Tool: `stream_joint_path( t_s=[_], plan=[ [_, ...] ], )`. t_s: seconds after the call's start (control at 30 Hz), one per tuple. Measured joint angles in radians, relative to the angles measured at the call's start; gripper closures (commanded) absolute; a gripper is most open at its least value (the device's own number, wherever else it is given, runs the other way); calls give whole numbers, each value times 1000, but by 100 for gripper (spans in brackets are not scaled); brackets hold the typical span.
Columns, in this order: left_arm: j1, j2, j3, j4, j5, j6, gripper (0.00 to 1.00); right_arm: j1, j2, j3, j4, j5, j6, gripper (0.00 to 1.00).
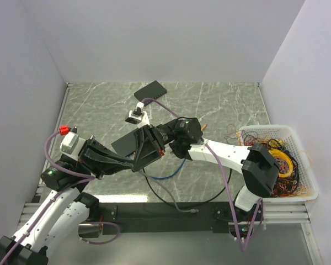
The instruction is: Insert the plug into the switch port
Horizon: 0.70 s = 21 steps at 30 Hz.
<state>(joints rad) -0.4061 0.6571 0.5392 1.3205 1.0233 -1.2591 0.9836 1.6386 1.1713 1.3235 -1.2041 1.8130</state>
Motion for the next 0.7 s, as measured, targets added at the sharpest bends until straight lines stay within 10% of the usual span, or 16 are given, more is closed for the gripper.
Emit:
stream_joint_path(
  t_s=[0.27,0.5,0.7],
  plan=[
    [0,-1,0,1,0,11,94,0,0,0,2,0,0,94],
    [1,-77,0,-74,-69,221,1,-39,0,-32,2,21,-6,100],
    [0,-112,68,-429,-235,478,1,-182,2,-194,-54,38,-214,100]
  ],
)
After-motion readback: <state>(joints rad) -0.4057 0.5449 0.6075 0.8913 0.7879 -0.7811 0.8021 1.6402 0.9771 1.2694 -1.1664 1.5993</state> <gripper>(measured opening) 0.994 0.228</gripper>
